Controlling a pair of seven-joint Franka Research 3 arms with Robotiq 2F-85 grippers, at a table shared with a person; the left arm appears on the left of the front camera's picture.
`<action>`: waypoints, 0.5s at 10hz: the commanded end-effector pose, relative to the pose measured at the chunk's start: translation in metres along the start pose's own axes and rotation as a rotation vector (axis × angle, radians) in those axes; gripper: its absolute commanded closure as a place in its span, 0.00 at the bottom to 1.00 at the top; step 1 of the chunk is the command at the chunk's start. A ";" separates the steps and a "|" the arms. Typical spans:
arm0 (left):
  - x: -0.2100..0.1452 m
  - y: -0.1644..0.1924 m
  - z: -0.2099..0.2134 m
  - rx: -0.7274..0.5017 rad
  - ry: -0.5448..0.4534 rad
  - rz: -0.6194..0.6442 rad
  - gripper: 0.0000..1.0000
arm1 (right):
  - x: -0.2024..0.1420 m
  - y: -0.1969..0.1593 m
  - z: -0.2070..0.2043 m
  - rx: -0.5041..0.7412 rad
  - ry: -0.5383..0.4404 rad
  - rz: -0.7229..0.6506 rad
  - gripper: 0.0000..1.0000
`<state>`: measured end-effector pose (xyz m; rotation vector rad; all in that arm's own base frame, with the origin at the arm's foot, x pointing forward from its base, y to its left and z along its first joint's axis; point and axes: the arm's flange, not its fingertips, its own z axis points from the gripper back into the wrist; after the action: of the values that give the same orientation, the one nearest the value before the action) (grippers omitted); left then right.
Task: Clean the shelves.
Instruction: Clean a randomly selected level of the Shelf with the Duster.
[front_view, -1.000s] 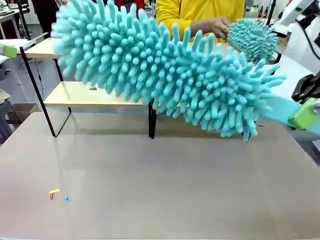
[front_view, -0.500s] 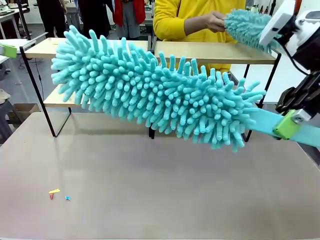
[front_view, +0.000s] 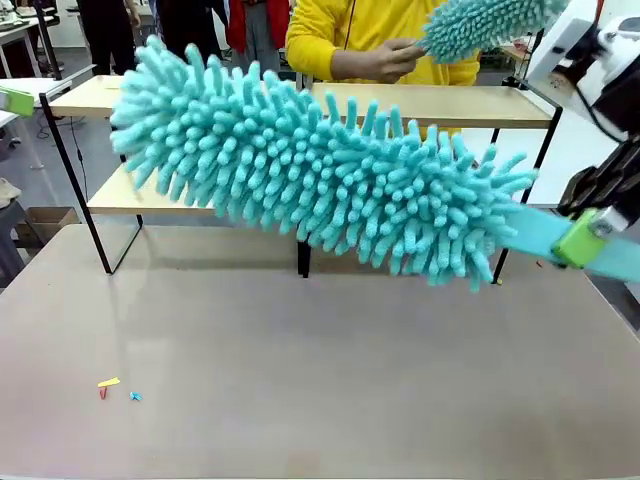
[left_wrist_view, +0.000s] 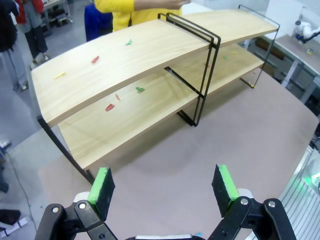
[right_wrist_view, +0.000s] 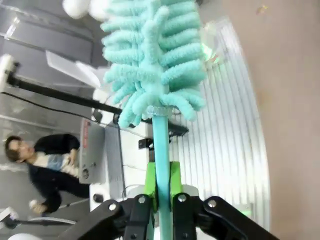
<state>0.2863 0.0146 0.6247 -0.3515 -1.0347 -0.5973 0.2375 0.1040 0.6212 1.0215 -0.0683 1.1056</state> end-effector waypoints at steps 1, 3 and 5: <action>0.000 0.000 0.000 -0.001 -0.003 0.003 0.00 | -0.023 0.011 0.084 -0.094 -0.181 0.164 0.88; 0.000 0.000 0.000 -0.001 -0.003 0.003 0.00 | -0.065 0.019 0.156 -0.164 -0.231 0.237 0.88; 0.000 0.000 0.000 -0.001 -0.003 0.003 0.00 | -0.118 0.015 0.194 -0.182 -0.221 0.174 0.88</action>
<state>0.2861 0.0146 0.6249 -0.3511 -1.0352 -0.5973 0.2389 -0.1010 0.6889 0.9938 -0.4816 1.0970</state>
